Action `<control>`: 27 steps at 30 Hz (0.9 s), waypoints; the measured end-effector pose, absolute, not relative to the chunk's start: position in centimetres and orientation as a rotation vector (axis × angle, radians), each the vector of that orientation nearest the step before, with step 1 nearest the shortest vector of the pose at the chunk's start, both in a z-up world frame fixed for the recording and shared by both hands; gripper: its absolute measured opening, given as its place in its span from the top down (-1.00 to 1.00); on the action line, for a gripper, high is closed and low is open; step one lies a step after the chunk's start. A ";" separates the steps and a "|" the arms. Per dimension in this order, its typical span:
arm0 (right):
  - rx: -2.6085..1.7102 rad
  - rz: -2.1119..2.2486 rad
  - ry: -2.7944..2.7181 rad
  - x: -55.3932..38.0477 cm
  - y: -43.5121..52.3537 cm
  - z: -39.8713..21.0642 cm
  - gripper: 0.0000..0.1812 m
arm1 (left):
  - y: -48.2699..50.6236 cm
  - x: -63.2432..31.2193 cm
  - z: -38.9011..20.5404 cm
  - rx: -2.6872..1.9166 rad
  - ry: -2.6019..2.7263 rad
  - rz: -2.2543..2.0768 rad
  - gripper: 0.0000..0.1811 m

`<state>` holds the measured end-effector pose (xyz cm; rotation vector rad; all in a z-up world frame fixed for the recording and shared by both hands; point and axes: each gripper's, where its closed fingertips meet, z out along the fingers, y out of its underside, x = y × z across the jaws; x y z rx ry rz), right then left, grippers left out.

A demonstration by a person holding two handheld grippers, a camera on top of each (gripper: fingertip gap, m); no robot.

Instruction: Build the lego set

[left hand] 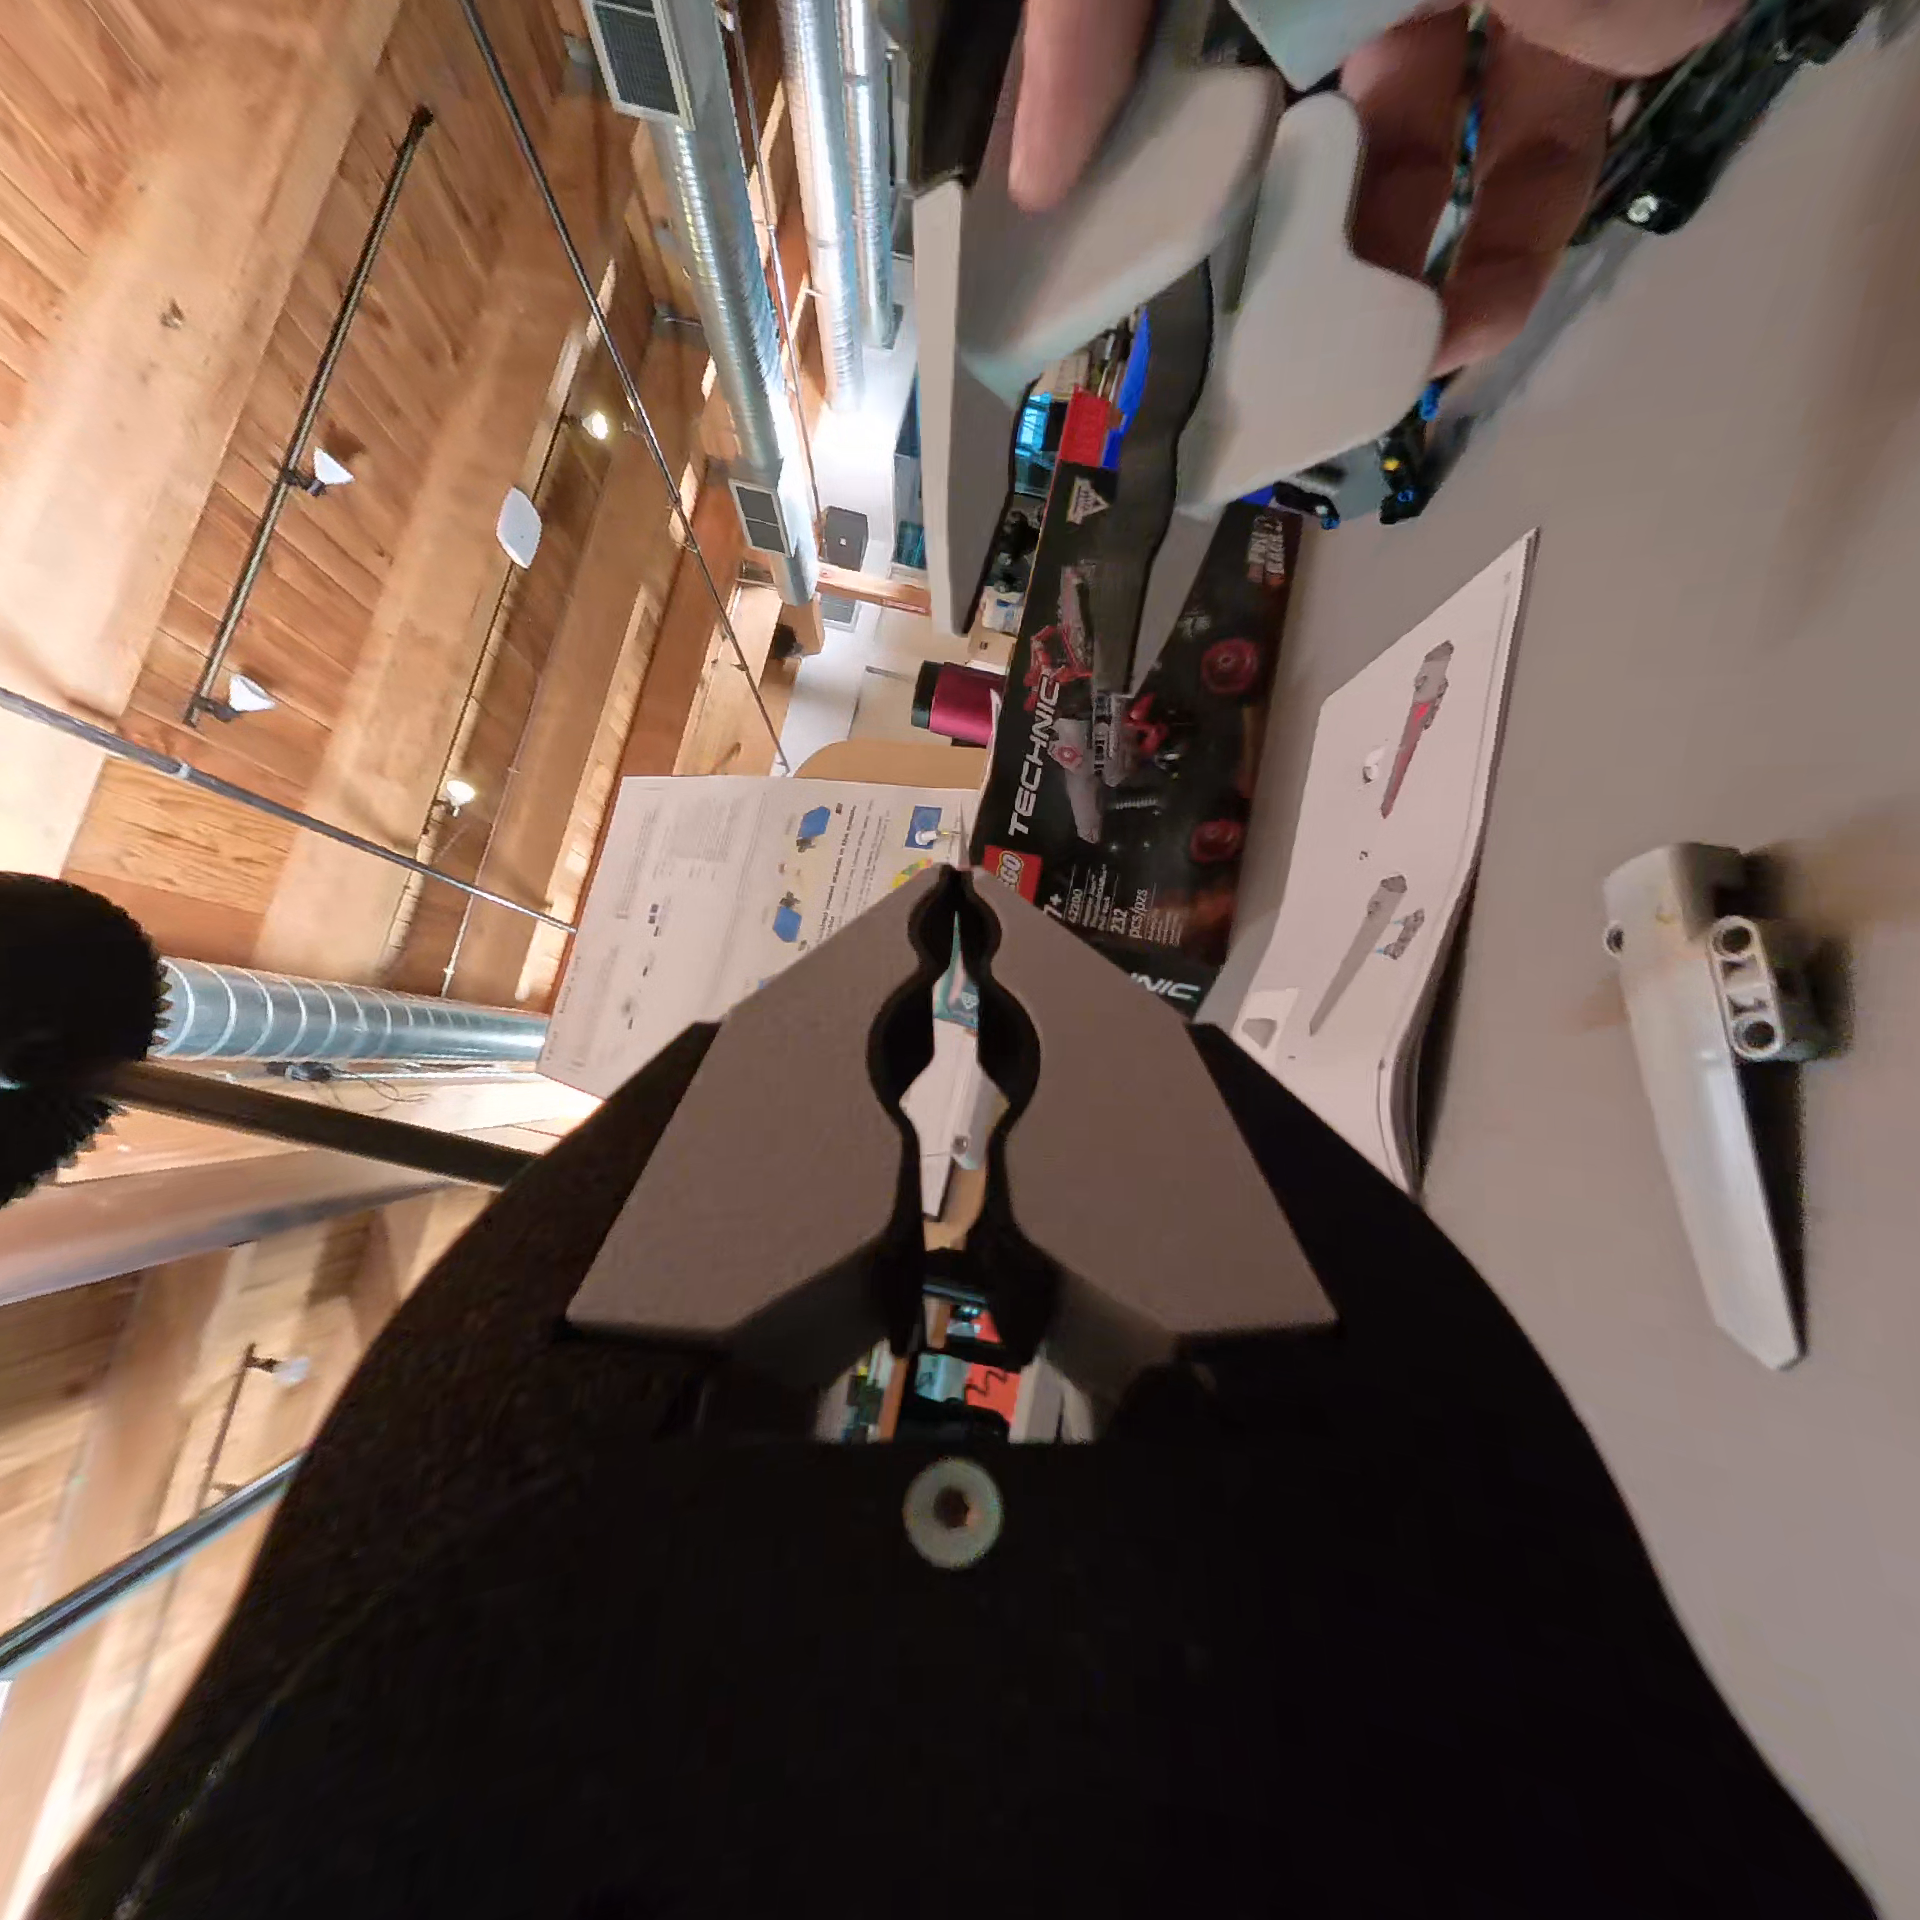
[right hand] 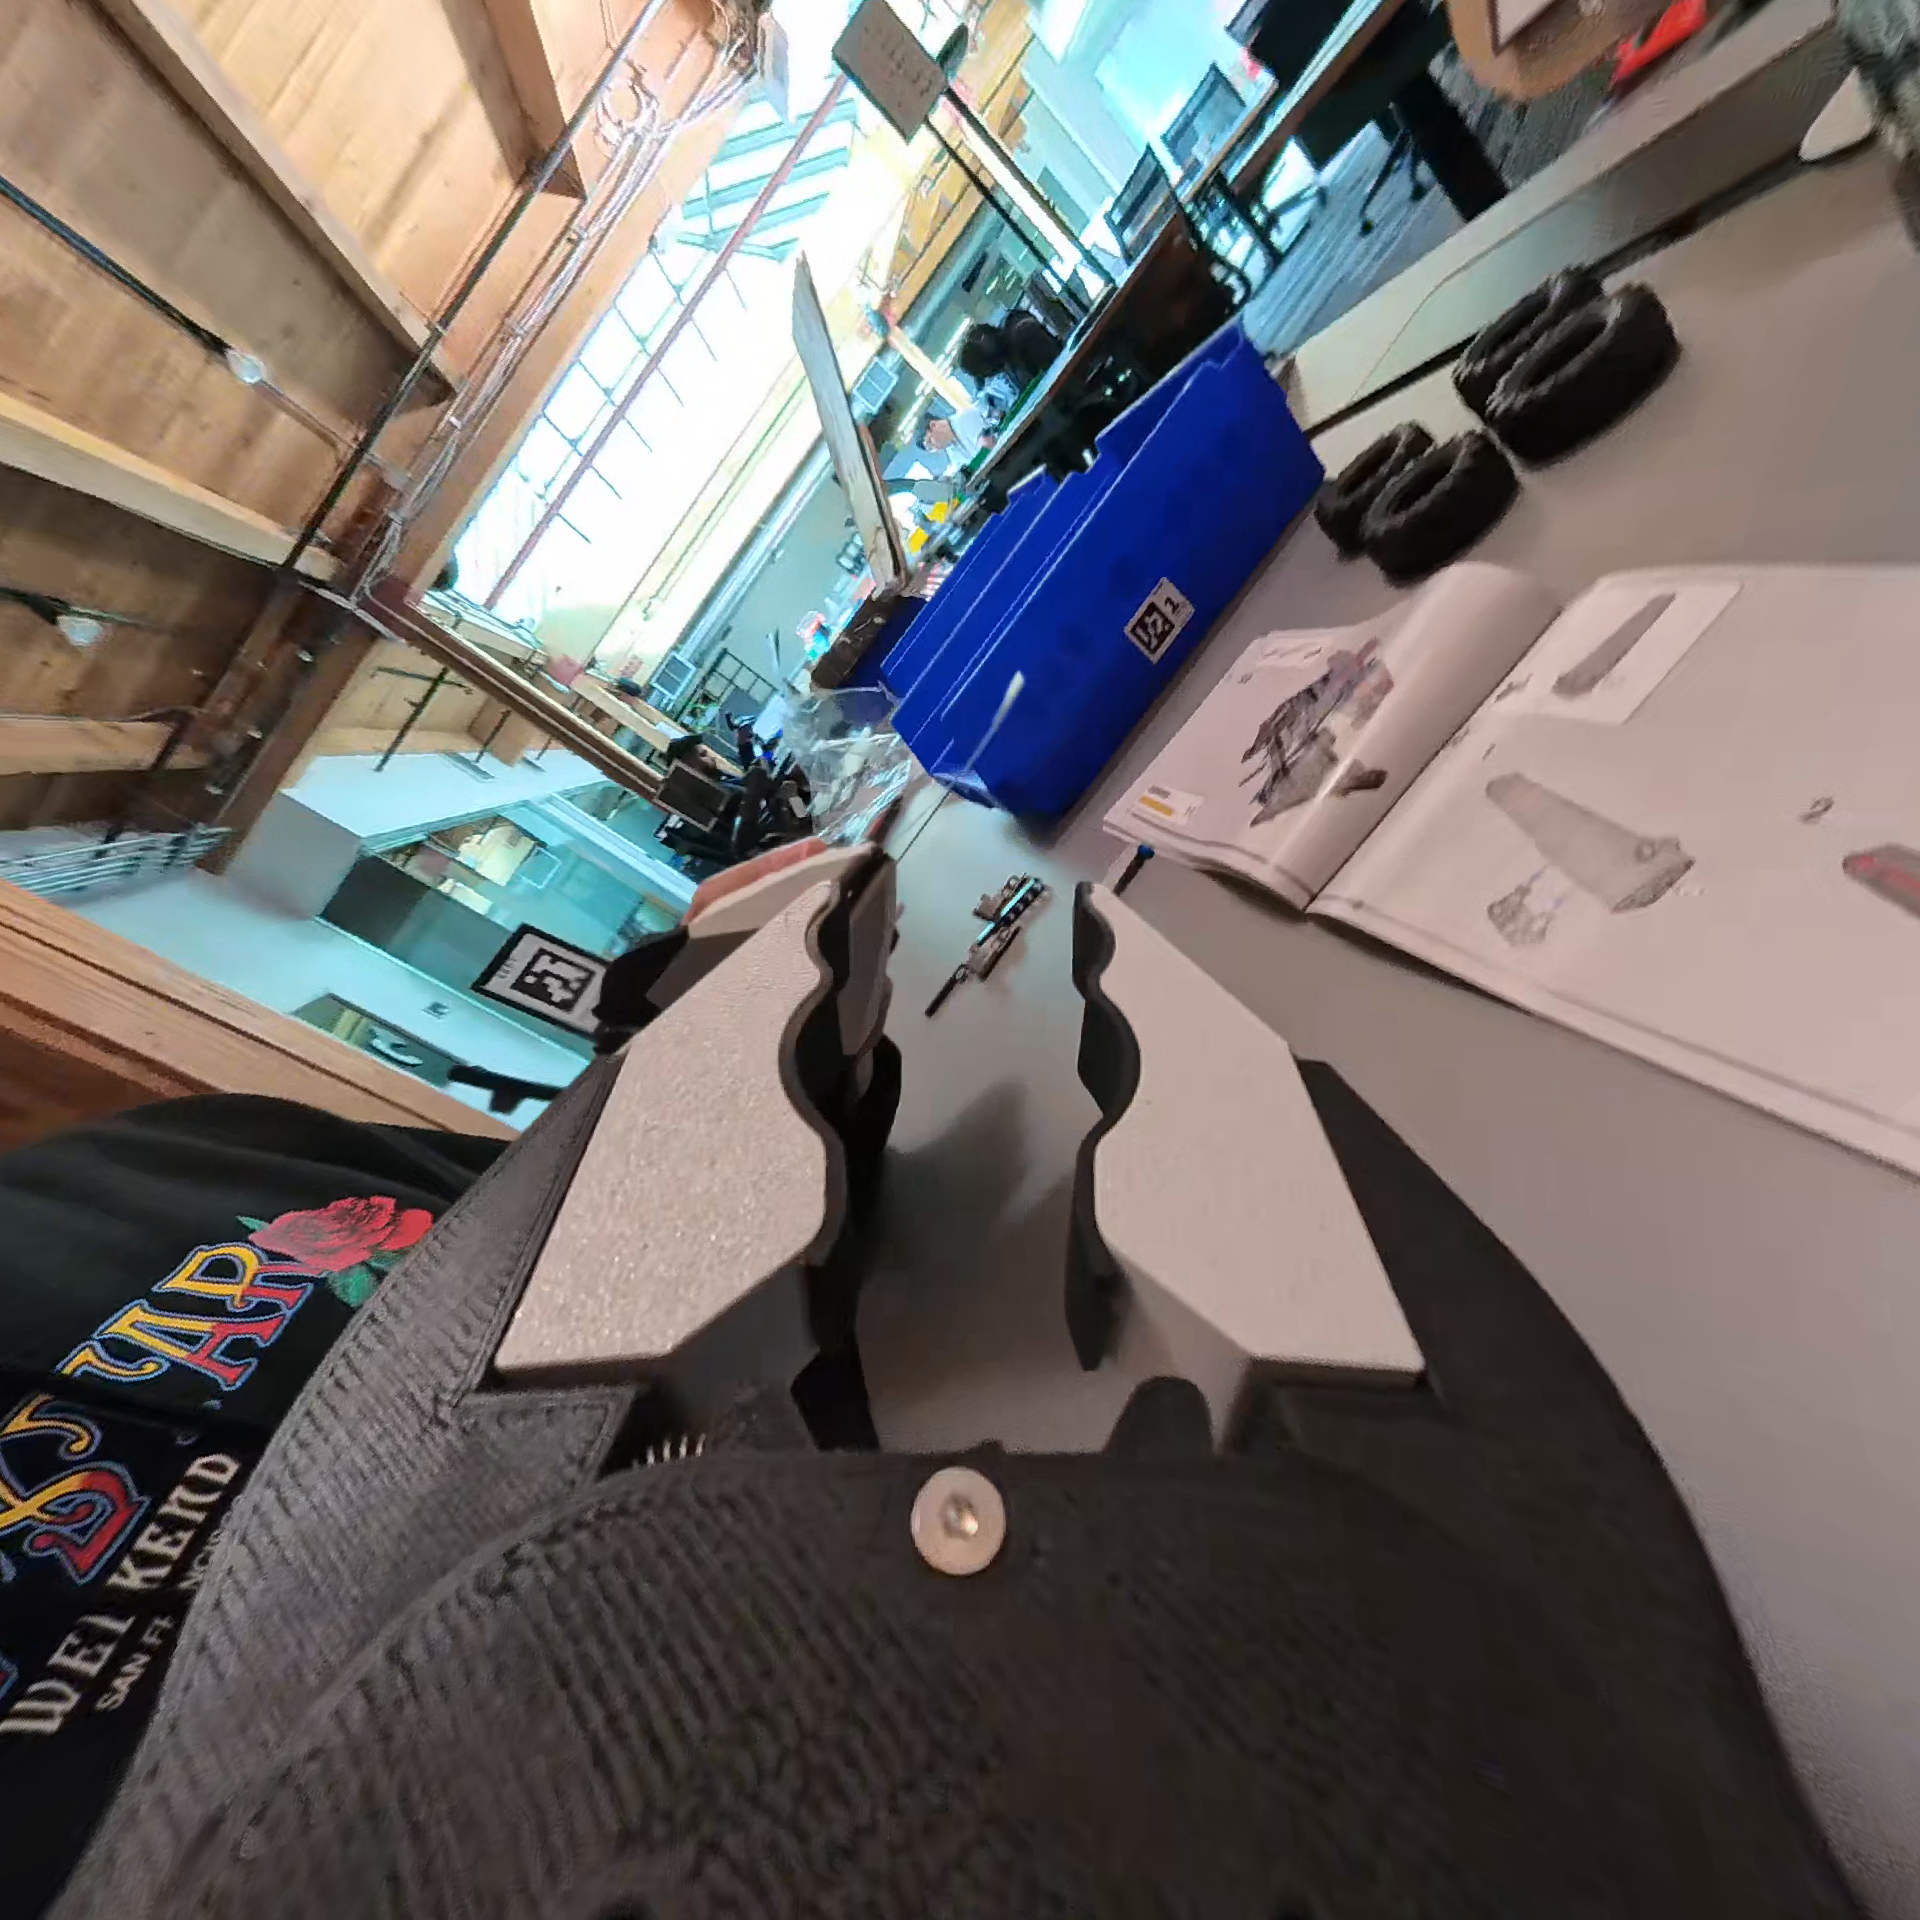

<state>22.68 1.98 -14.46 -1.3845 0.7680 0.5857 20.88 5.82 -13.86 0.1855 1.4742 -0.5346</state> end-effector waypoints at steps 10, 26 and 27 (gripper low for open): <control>-1.277 0.748 0.733 19.5 3.2 -14.4 0.83 | 3.9 19.1 -14.6 0.337 1.390 -0.382 1.00; -1.227 0.790 0.779 18.7 3.4 -13.8 1.00 | 3.8 17.5 -14.2 0.404 1.305 -0.307 1.00; -1.233 0.789 0.778 18.7 3.4 -13.8 1.00 | 3.8 17.5 -14.2 0.406 1.305 -0.305 1.00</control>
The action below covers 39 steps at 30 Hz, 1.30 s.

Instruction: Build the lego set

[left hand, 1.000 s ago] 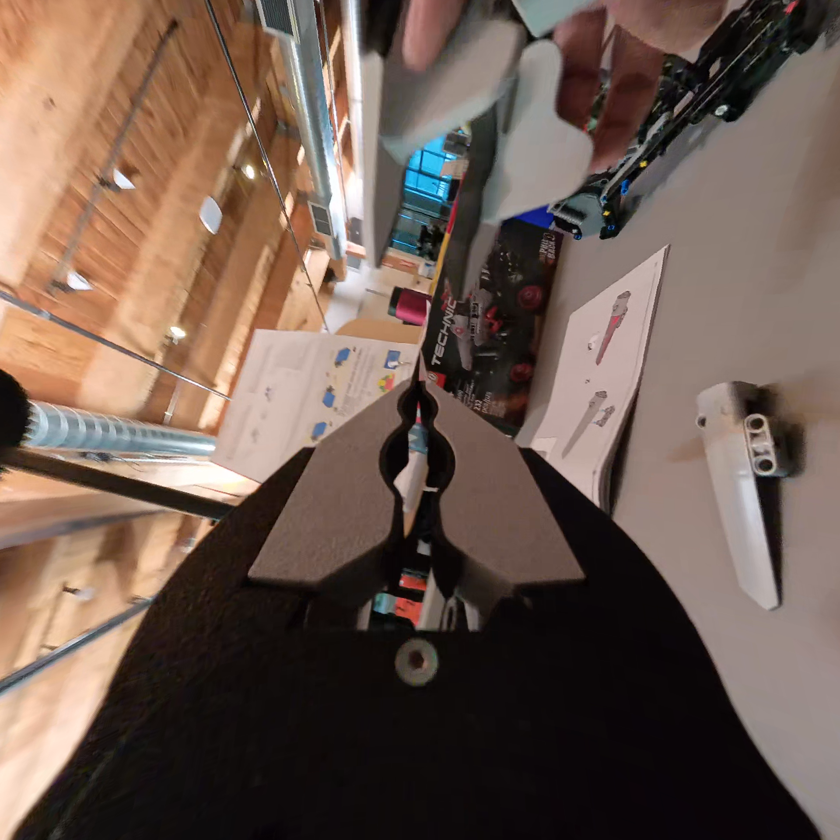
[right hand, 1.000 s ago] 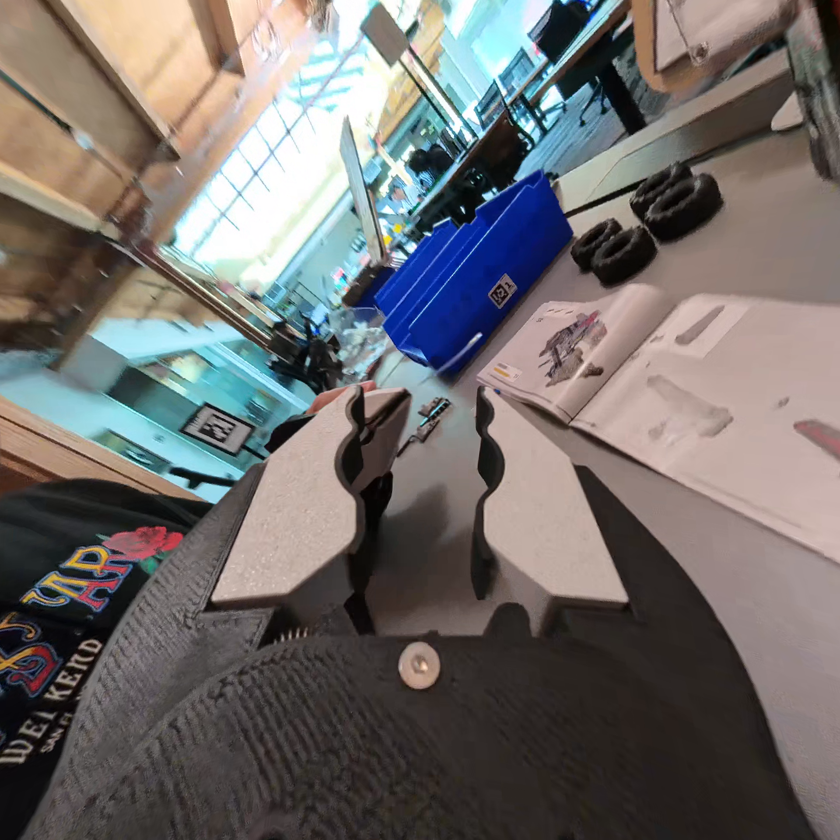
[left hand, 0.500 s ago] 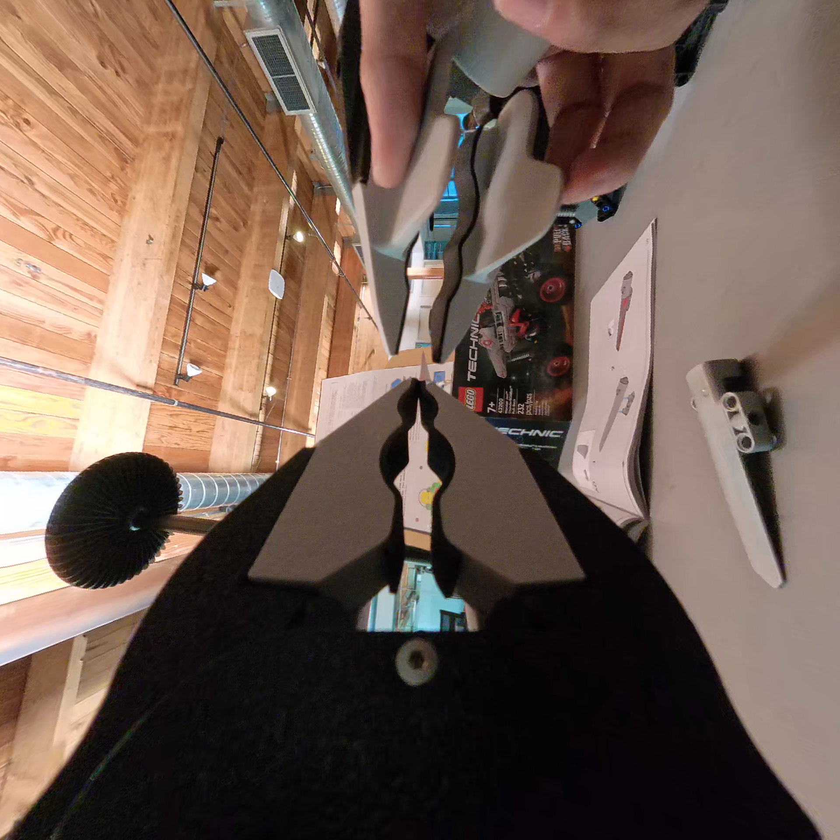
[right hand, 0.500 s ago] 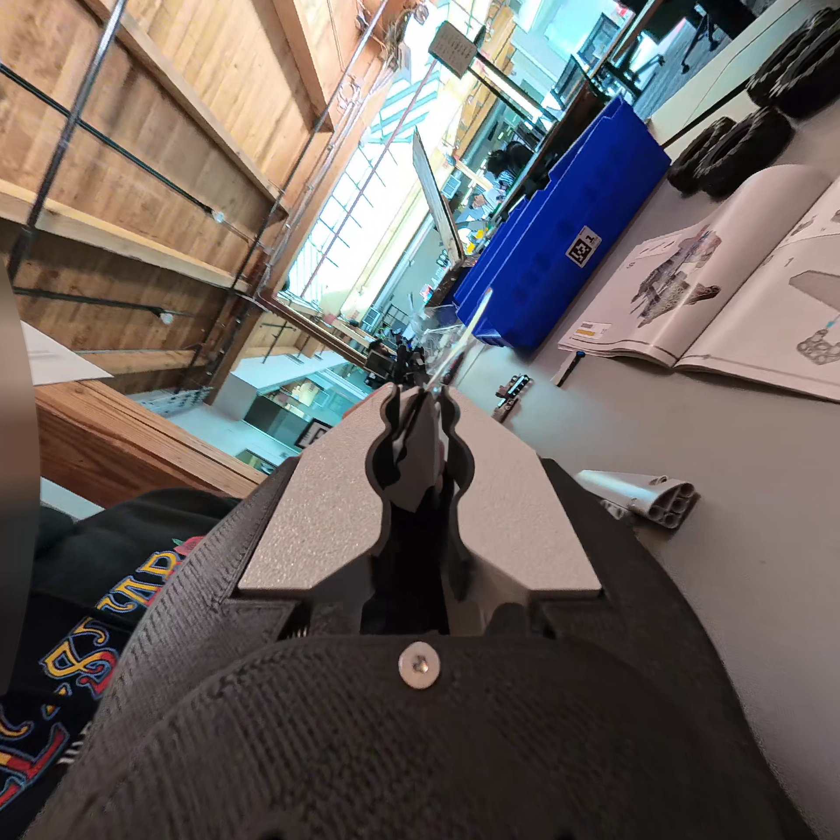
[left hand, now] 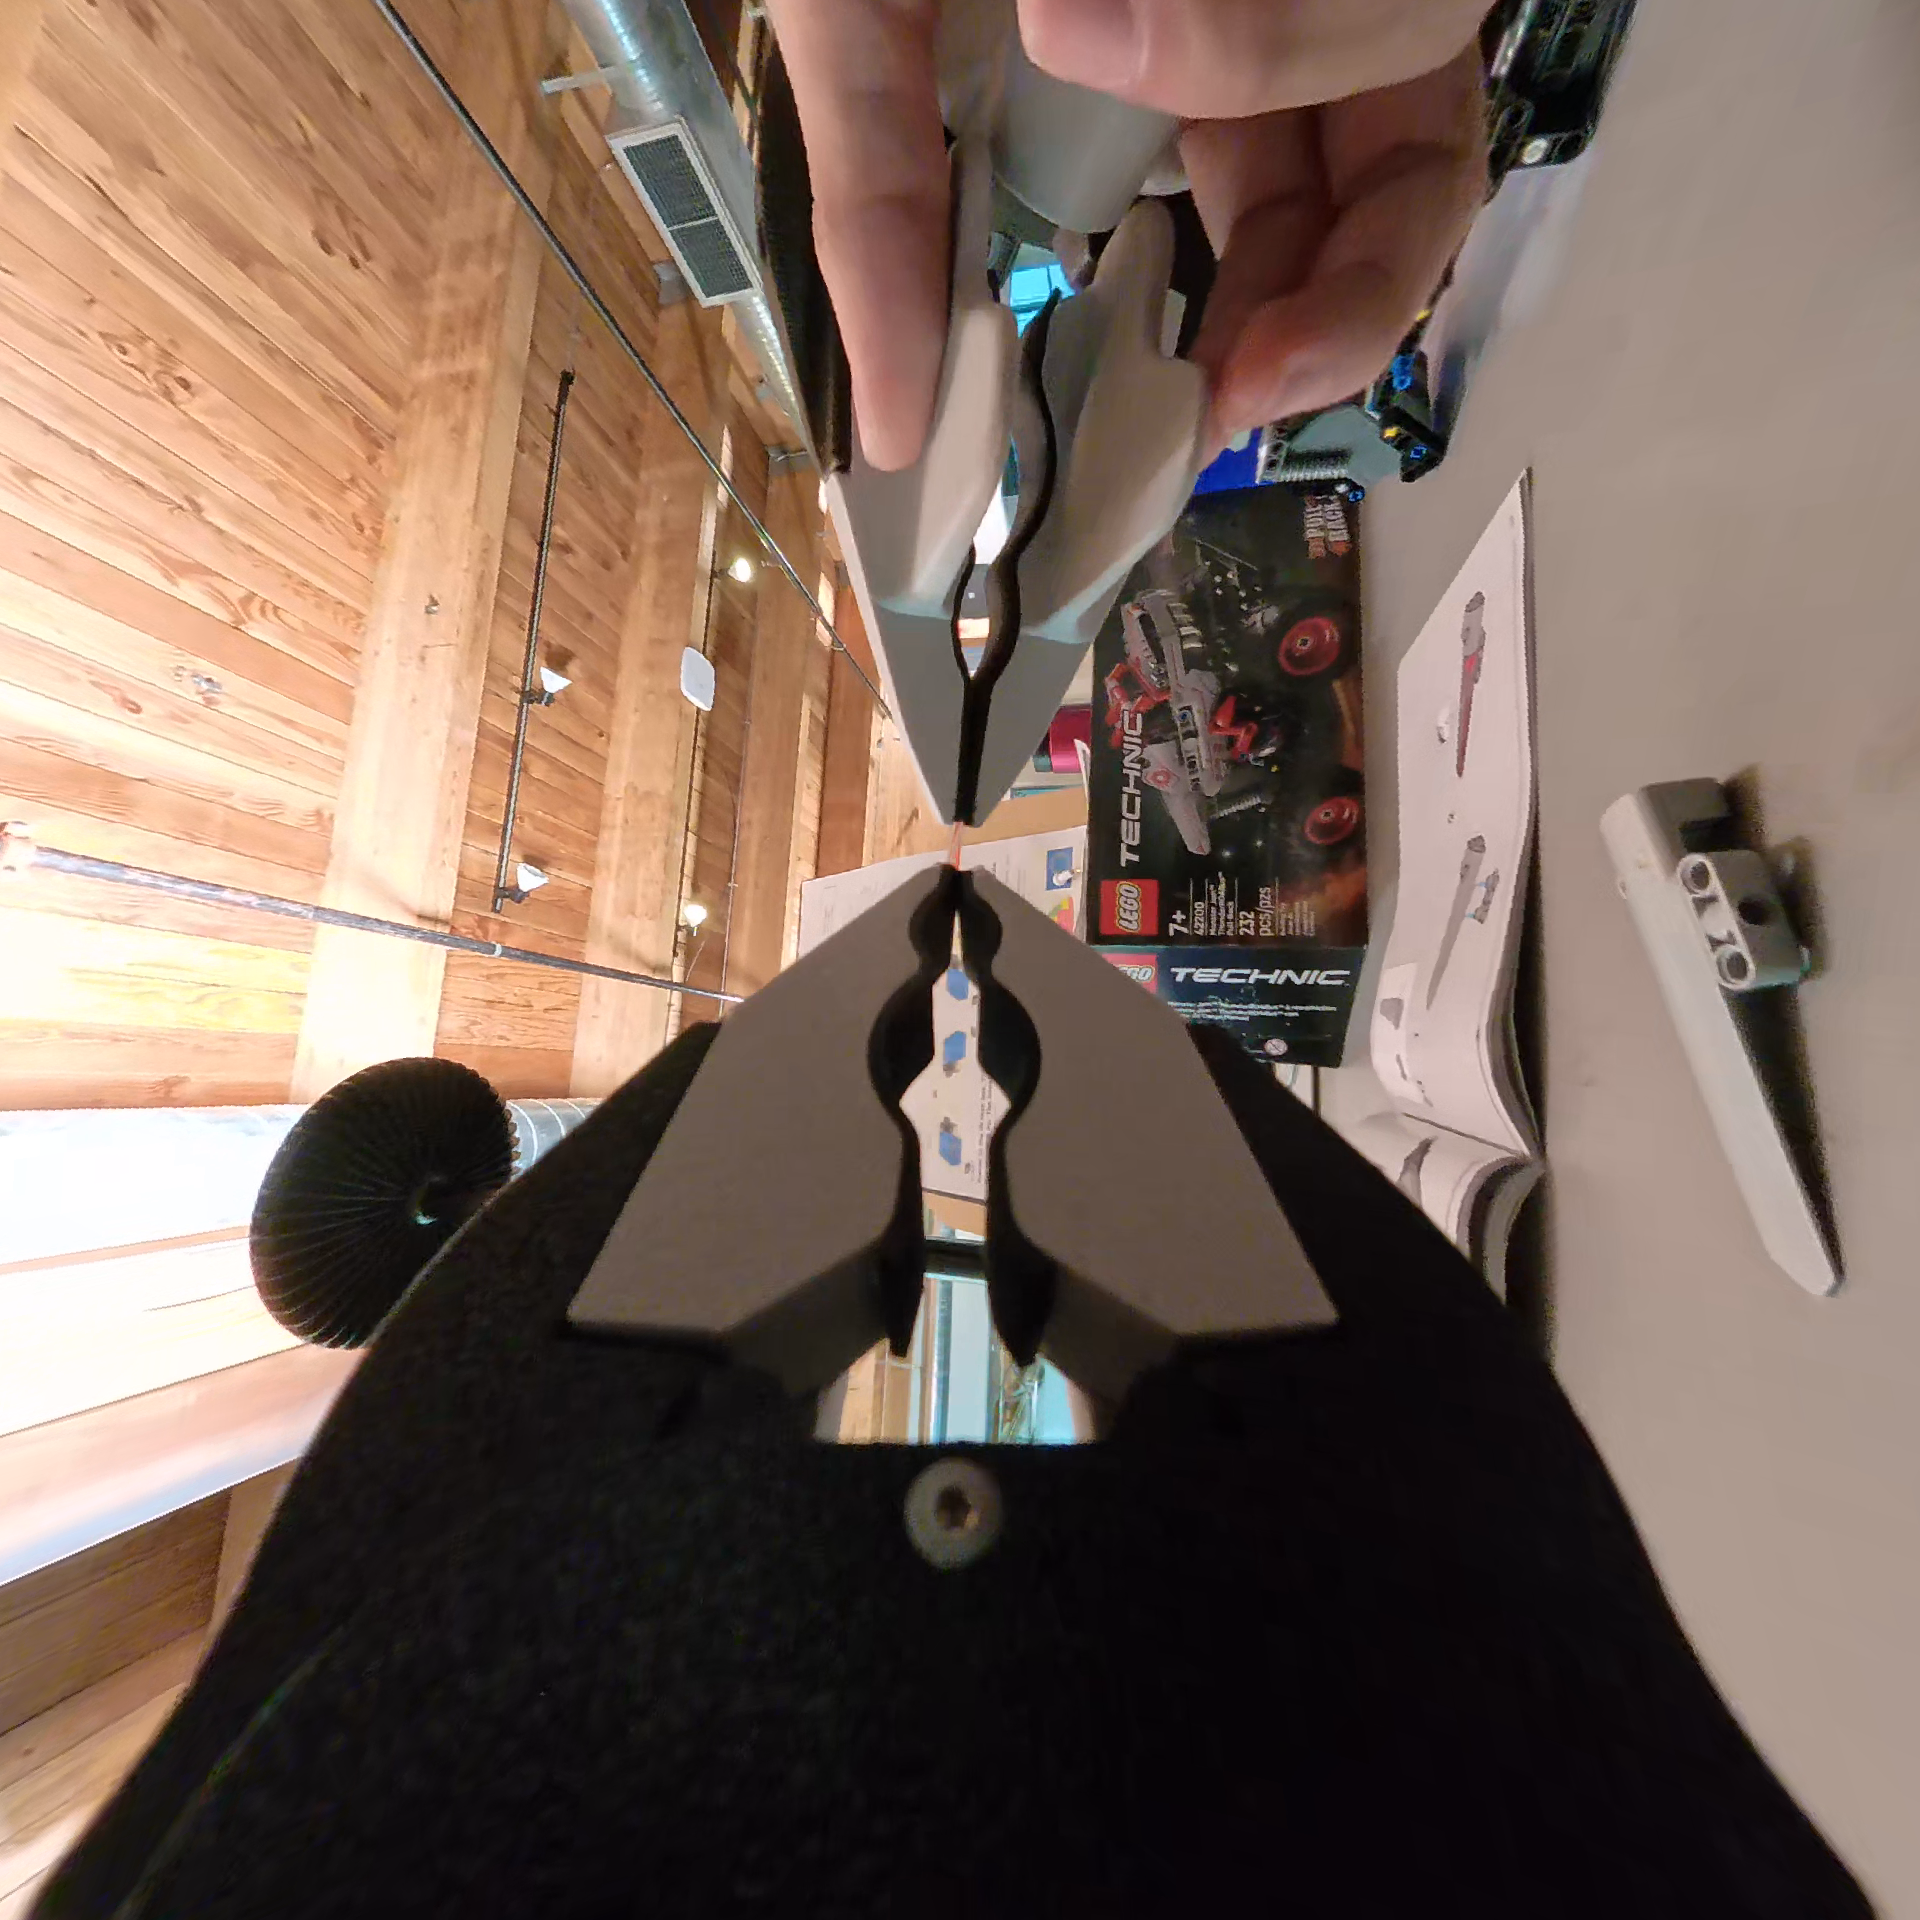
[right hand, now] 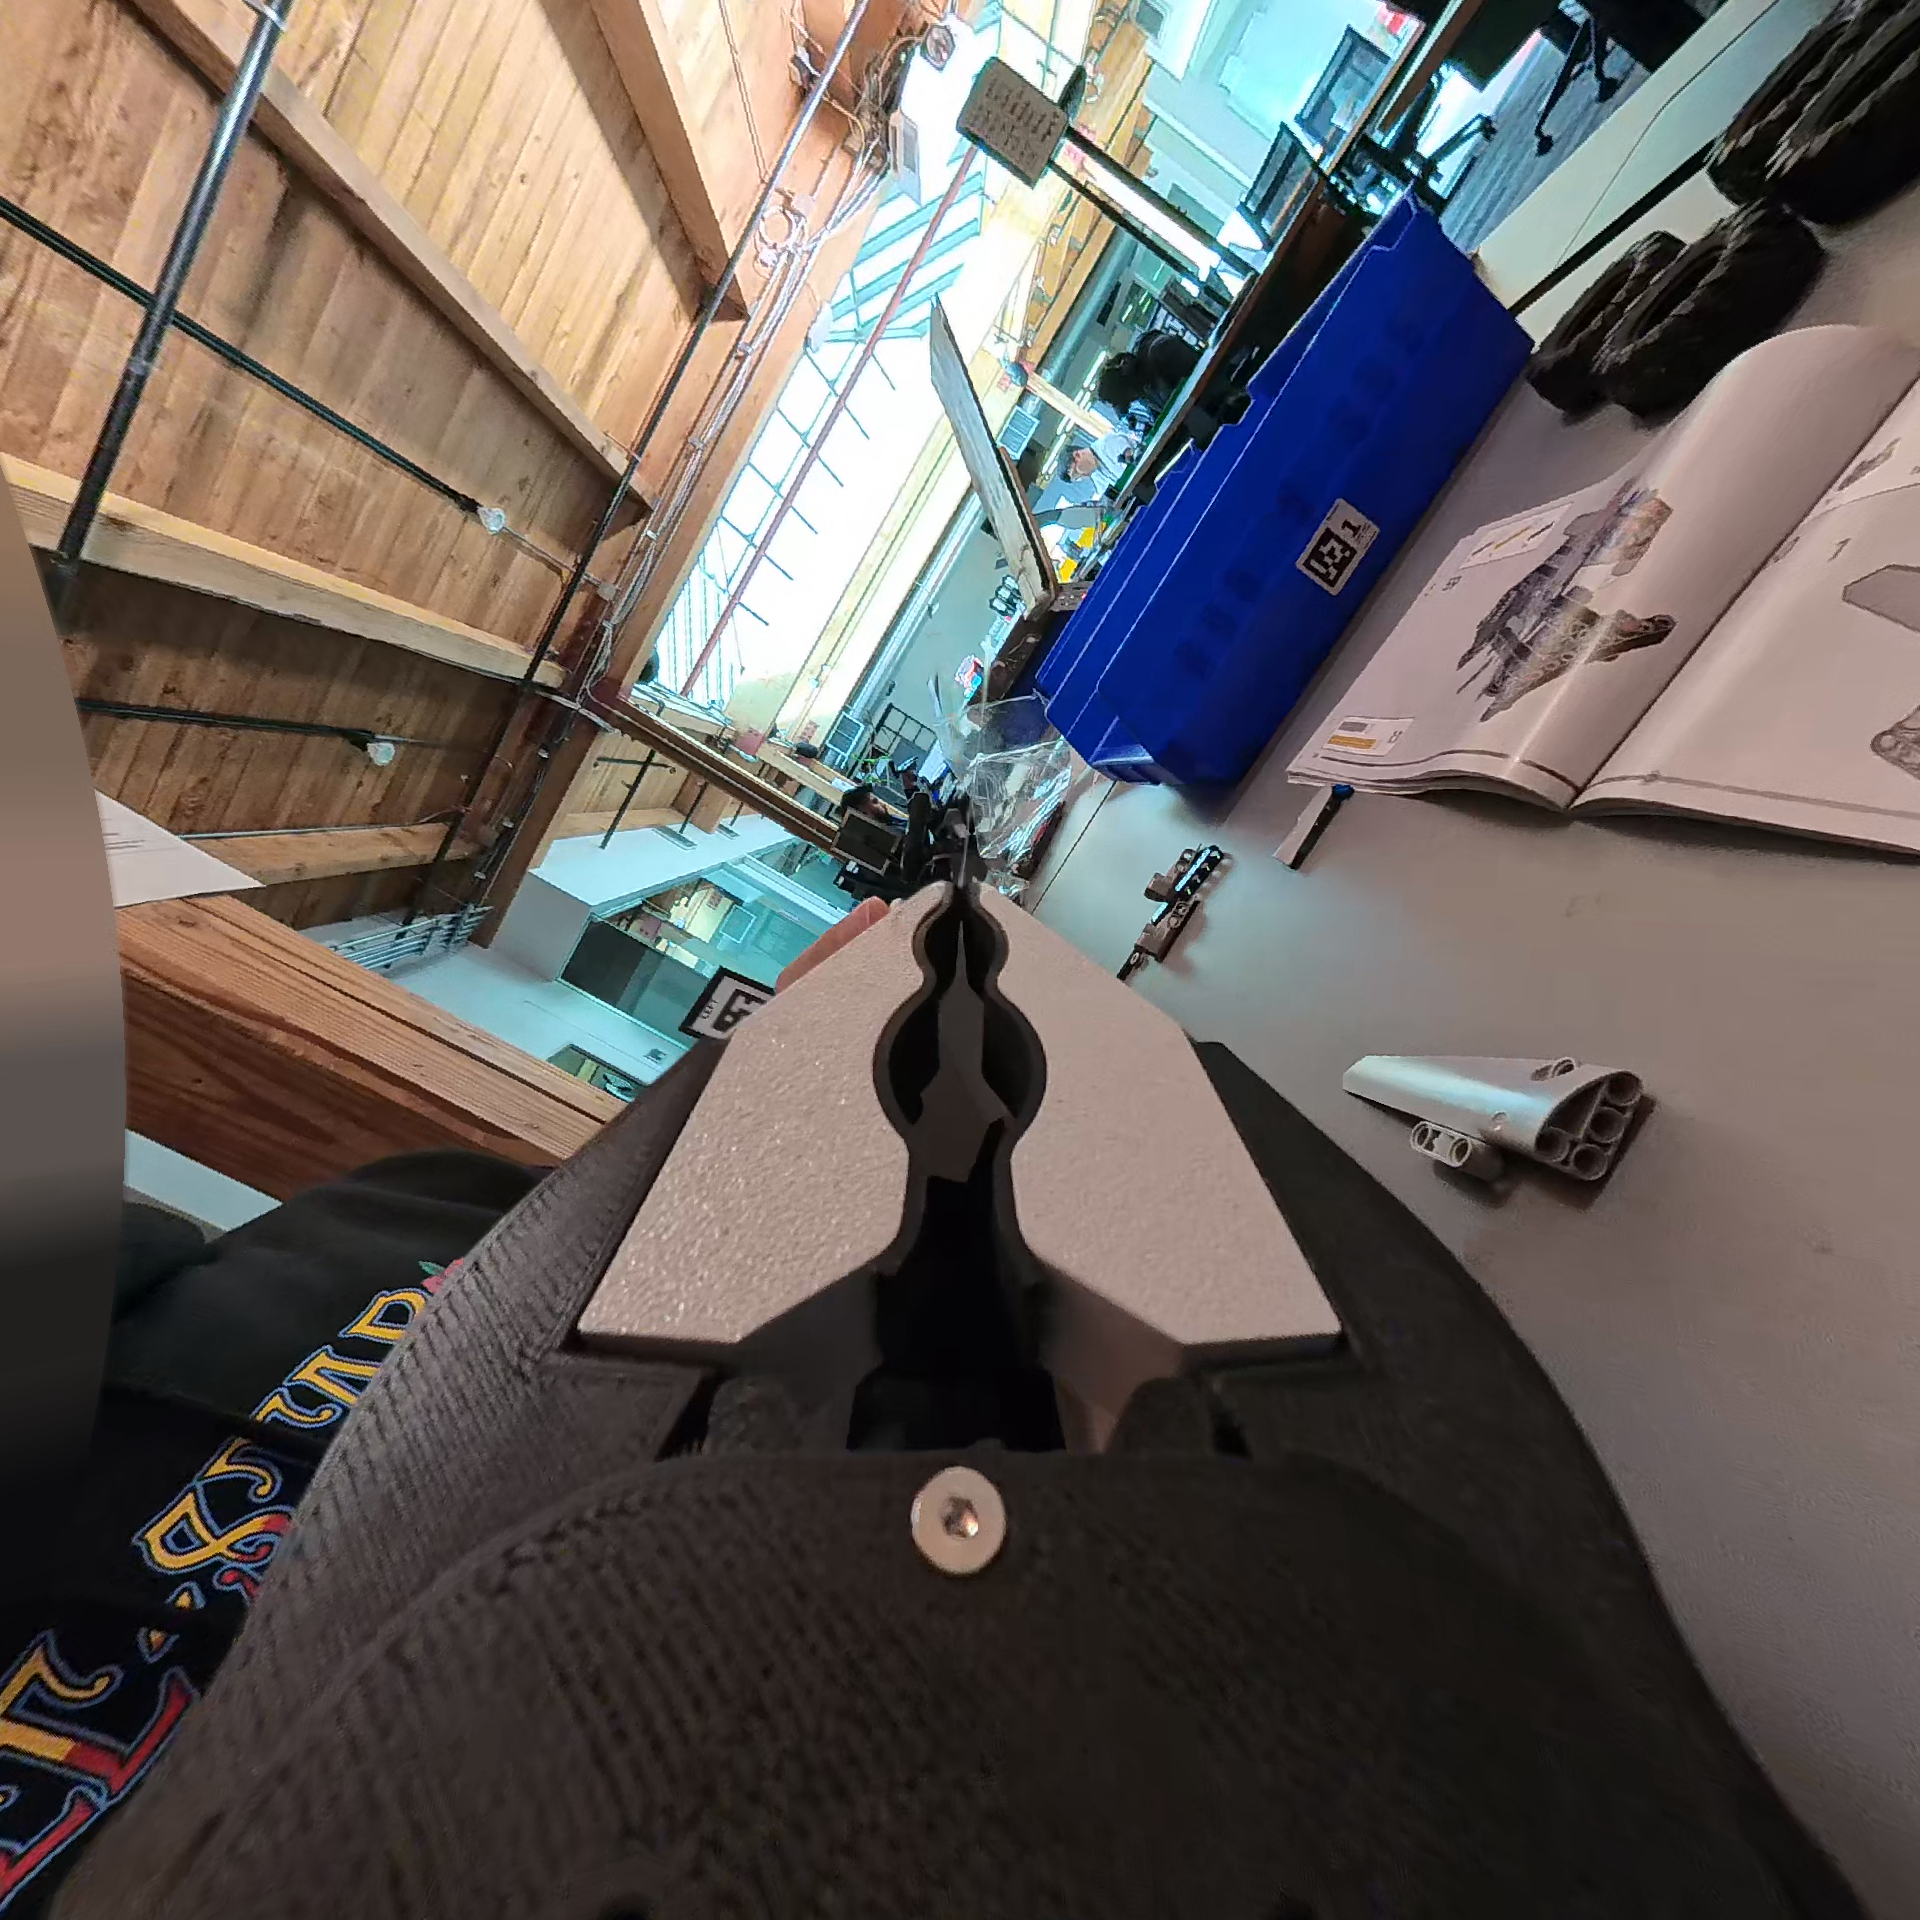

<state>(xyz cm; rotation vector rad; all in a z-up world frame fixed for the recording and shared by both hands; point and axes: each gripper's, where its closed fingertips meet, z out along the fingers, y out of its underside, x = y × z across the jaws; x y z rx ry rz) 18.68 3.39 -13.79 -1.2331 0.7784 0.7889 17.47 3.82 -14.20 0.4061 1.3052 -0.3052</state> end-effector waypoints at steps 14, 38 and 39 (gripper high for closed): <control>-1.608 0.570 0.645 18.6 4.6 -16.3 1.00 | 5.0 17.6 -15.5 0.300 1.523 -0.546 0.62; -2.330 0.718 0.142 18.8 5.8 -21.8 1.00 | 10.4 18.4 -18.5 -0.445 2.641 -1.631 0.70; -2.349 0.723 0.142 18.9 5.8 -22.0 1.00 | 10.1 18.6 -19.0 -0.419 2.689 -1.609 0.70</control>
